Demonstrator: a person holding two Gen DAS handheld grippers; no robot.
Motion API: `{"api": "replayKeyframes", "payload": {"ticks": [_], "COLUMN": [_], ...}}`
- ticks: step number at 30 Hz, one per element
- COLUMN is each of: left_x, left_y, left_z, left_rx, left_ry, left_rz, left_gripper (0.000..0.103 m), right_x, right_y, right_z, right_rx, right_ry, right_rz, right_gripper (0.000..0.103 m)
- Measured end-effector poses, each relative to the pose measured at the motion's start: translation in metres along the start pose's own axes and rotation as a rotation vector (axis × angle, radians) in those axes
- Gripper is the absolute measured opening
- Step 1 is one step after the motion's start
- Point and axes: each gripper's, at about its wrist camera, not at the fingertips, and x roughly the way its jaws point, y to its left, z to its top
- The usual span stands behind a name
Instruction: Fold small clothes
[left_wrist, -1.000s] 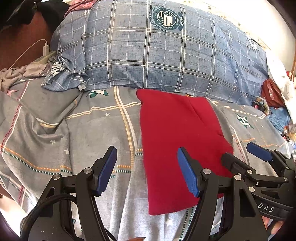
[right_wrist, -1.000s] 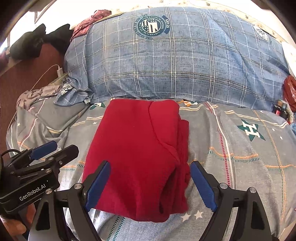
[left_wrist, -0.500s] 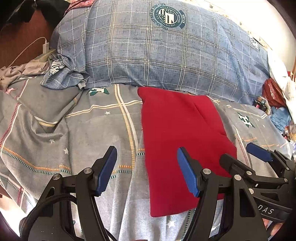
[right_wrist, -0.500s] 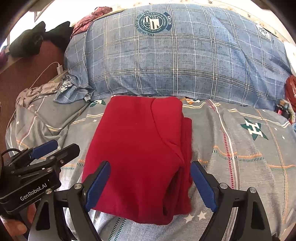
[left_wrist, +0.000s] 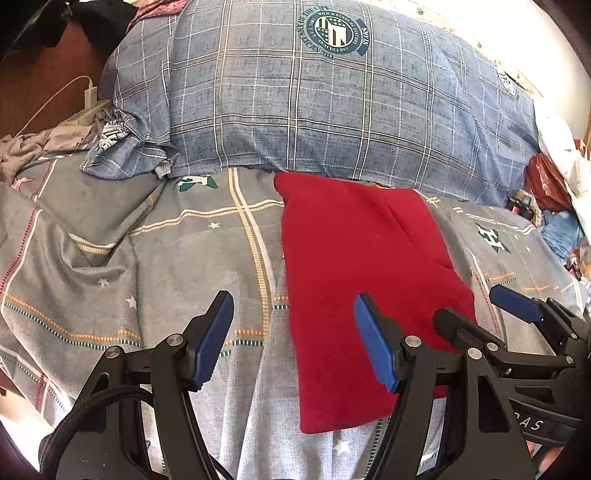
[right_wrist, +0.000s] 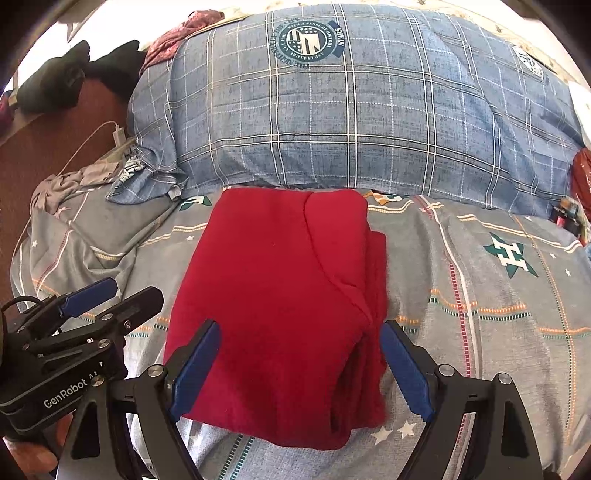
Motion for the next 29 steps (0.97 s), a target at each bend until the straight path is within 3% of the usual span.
{"api": "replayKeyframes", "payload": {"ticks": [29], "left_x": [0.021], "left_y": [0.006], "left_z": [0.005], "left_rx": [-0.008], "left_ry": [0.007], "left_rz": [0.002], "left_gripper": [0.068], "right_x": [0.020], "right_y": [0.000], "right_z": [0.004], "right_rx": [-0.006], "right_ry": [0.029], "right_rz": [0.003], "right_gripper": [0.086]}}
